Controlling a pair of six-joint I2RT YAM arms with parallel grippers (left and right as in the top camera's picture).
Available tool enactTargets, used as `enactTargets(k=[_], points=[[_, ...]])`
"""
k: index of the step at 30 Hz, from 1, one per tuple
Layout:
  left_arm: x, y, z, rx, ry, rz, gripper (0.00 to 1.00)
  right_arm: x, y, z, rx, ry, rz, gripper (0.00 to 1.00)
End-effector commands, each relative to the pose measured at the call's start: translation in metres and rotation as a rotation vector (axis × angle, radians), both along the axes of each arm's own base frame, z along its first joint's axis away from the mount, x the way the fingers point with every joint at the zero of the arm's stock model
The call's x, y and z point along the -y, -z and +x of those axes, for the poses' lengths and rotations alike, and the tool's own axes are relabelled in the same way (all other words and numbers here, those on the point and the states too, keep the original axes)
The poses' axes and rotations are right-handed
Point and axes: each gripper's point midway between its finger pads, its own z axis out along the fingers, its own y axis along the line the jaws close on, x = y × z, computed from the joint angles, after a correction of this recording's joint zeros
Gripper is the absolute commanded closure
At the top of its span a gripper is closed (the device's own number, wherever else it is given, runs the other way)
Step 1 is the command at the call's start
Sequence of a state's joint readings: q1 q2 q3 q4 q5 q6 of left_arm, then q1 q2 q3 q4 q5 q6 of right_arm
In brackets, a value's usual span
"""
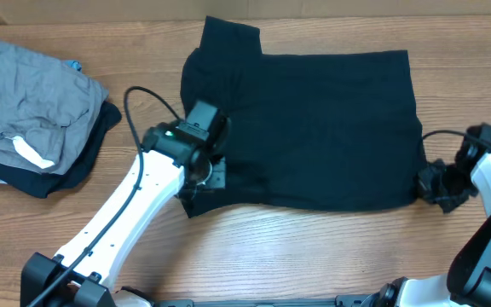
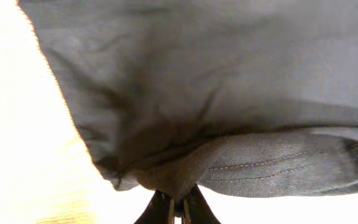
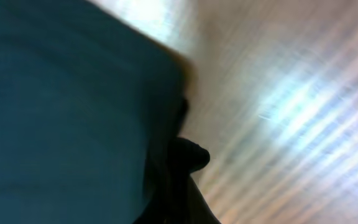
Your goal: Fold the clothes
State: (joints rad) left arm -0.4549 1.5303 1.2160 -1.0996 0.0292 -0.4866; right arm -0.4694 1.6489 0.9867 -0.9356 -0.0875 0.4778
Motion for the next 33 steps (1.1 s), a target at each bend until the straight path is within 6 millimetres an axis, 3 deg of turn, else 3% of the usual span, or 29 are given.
enactTargets(k=[1,18,33], points=[[-0.01,-0.012,0.014,0.058,-0.018,0.001,0.96,-0.003,-0.021,0.032,0.082,-0.052,-0.026,0.96],[0.002,-0.044,0.059,0.267,0.078,-0.012,0.96,0.001,-0.032,0.068,0.21,-0.063,-0.08,0.96],[0.006,-0.051,0.077,0.355,0.166,0.006,0.92,-0.006,-0.039,0.094,0.299,-0.109,-0.115,0.96]])
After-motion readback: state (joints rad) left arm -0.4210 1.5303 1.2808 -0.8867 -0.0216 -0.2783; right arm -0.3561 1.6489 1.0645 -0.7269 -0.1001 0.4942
